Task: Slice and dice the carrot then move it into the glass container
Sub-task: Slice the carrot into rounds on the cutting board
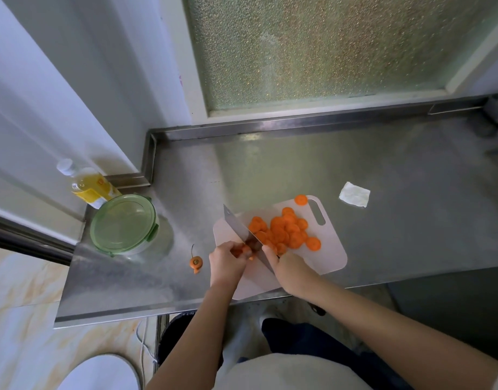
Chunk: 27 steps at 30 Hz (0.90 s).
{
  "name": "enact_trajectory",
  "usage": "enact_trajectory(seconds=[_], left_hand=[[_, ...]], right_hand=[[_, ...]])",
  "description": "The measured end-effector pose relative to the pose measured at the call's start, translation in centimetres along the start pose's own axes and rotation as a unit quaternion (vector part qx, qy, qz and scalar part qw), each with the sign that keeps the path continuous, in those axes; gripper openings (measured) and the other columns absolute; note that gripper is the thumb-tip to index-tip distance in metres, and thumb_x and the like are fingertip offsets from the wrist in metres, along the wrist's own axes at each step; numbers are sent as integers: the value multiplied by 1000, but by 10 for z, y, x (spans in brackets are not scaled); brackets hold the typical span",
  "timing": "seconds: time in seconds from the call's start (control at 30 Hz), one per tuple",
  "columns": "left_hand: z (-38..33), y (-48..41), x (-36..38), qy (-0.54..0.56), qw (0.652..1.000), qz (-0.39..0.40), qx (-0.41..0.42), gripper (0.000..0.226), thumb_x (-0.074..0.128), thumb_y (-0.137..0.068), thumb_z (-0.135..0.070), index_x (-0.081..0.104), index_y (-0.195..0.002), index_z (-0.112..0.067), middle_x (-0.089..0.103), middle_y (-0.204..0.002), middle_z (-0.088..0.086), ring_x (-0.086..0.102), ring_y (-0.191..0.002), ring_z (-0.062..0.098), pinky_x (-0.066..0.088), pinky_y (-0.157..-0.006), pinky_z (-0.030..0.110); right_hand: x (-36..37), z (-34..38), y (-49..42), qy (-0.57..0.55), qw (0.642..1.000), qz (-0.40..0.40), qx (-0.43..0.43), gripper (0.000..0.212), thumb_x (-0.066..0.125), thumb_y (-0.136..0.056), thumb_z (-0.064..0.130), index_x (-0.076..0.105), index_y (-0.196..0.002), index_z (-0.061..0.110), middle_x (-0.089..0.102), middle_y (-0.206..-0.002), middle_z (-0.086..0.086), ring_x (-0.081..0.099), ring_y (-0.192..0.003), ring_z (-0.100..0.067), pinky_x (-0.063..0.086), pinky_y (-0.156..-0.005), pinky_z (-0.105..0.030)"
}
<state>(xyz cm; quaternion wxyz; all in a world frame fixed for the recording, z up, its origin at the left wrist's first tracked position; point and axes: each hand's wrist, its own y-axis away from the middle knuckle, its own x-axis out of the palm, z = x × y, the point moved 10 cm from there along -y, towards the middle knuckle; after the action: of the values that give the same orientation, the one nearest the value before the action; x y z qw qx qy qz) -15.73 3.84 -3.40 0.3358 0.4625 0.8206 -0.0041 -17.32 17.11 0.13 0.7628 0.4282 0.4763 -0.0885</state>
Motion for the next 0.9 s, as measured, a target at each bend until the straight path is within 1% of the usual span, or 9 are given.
enact_trajectory(seconds=[0.07, 0.17, 0.23, 0.47, 0.57, 0.63, 0.7, 0.8, 0.9], left_hand=[[0, 0, 1, 0, 1000, 0, -1, 12, 72, -79, -12, 73, -90, -8, 66, -80, -2, 62, -80, 16, 47, -77, 22], [1, -1, 1, -3, 1000, -6, -3, 12, 73, -78, -13, 74, -89, -9, 66, -78, -2, 62, -80, 17, 50, -77, 26], [3, -1, 0, 0, 1000, -8, -10, 12, 72, -78, -13, 74, -89, -9, 65, -78, -2, 62, -80, 18, 50, -77, 26], [8, 0, 3, 15, 999, 0, -42, 4, 71, -80, -18, 72, -82, -14, 67, -78, -2, 60, -77, 14, 44, -64, 16], [8, 1, 3, 18, 999, 1, -49, 4, 71, -81, -19, 70, -78, -16, 67, -76, -2, 59, -74, 12, 42, -61, 13], [6, 3, 2, 20, 999, 1, -45, 6, 71, -82, -19, 67, -76, -18, 65, -75, -4, 57, -72, 8, 38, -58, 8], [4, 4, 1, 15, 999, 0, -37, 6, 70, -82, -20, 67, -77, -19, 63, -74, -7, 56, -70, 4, 39, -58, 7], [3, 6, -1, 15, 1000, -3, -22, 3, 70, -81, -18, 70, -82, -15, 62, -73, -9, 55, -68, -1, 42, -60, 5], [3, 6, -2, 16, 1000, -4, -23, 6, 70, -81, -16, 71, -86, -13, 63, -76, -8, 55, -69, -2, 40, -56, 2]], right_hand=[[4, -8, 7, -42, 999, 3, 17, 53, 29, -103, 12, 8, -151, 6, 51, -127, -22, 54, -112, -32, 30, -56, -22], [11, -13, 5, -14, 999, 21, 30, 65, 31, -100, 3, -11, -149, 5, 49, -128, -21, 54, -91, -25, 29, -57, -25], [5, -15, 1, -35, 999, 13, 39, 68, 33, -99, 1, -15, -148, 3, 51, -126, -21, 42, -78, -21, 22, -49, -22], [0, -10, -14, -88, 994, 3, 59, 63, 28, -101, 3, -13, -149, 4, 50, -124, -24, 45, -86, -22, 28, -49, -26], [4, -14, -24, -134, 987, -12, 85, 61, 26, -101, 4, -12, -149, 5, 51, -125, -24, 58, -95, -25, 43, -67, -29], [9, -16, -30, -193, 976, -19, 102, 54, 24, -104, 12, -1, -152, 8, 54, -122, -22, 56, -82, -21, 39, -57, -23], [14, -18, -38, -269, 954, -42, 123, 50, 28, -104, 18, 15, -151, 8, 57, -119, -21, 56, -86, -22, 33, -53, -21], [29, -23, -44, -314, 934, -45, 162, 47, 30, -104, 32, 40, -140, 4, 61, -105, -18, 60, -94, -26, 44, -70, -29], [26, -18, -39, -404, 903, -47, 137, 78, 26, -90, 65, 56, -122, 1, 62, -115, -19, 58, -110, -34, 44, -90, -36]])
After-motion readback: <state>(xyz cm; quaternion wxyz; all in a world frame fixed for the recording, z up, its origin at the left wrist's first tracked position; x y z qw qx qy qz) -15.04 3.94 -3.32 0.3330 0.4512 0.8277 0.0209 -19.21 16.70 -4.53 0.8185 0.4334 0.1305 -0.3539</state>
